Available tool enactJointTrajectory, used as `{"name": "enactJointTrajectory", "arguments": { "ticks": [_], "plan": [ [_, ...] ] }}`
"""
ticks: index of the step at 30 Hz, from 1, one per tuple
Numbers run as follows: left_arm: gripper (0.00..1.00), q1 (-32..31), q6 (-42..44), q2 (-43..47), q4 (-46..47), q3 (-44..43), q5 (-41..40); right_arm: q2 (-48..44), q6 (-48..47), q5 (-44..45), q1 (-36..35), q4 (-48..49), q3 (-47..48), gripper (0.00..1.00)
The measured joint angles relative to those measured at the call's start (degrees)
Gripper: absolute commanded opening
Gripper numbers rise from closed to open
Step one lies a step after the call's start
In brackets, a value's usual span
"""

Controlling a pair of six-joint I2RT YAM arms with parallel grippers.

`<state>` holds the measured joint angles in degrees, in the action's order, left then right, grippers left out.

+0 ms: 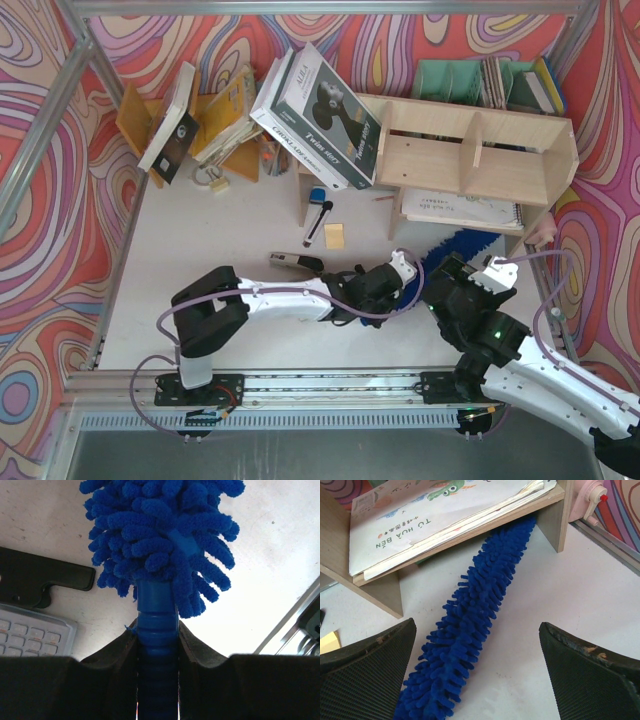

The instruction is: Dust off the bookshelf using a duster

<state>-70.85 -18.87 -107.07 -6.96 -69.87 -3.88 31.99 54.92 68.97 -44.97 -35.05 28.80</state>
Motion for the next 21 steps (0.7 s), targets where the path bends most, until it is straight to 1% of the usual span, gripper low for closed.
{"name": "enactJointTrajectory", "arguments": {
  "ticks": [8,14,17,21],
  "plan": [
    [0.0,-0.61,0.96,4.31,-0.22,0.28,-1.14,-0.02,0.0,0.0,0.0,0.0,0.0,0.99],
    [0.0,-2.93,1.84,10.97,1.2,5.31,-2.08,-0.04,0.0,-0.02,0.0,0.0,0.0,0.99],
    [0.0,-3.04,2.03,10.49,1.2,6.25,-1.81,-0.04,0.0,0.0,0.0,-0.02,0.0,0.99],
    [0.0,-3.04,2.01,7.56,1.55,6.23,-1.27,-0.04,0.02,-0.02,0.0,0.0,0.0,0.99]
  ]
}}
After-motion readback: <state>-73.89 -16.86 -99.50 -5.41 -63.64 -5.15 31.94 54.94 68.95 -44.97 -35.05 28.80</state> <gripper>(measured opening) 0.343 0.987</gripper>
